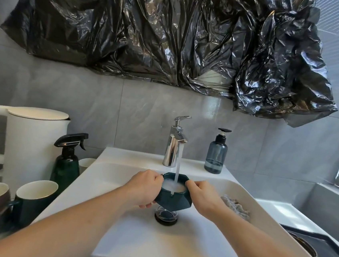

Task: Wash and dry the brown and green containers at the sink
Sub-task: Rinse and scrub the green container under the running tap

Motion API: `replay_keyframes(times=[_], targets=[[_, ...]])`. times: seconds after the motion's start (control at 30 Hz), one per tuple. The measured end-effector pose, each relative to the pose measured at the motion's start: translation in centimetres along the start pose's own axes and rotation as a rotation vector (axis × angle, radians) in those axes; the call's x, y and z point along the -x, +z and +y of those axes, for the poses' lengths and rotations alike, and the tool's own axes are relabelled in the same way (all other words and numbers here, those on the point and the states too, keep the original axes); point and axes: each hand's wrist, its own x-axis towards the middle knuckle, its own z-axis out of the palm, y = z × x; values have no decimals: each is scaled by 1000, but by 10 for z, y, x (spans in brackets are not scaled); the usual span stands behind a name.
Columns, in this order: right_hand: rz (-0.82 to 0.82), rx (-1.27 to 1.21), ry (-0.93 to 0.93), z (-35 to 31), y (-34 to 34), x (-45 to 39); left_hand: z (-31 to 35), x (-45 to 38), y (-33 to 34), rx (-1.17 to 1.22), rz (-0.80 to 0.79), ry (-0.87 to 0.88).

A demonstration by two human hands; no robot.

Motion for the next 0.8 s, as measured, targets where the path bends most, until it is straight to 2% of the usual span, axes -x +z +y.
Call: replay_keyframes(times=[0.8], targets=[[41, -56, -28, 4, 0, -3, -2, -2, 3, 70, -145, -130]])
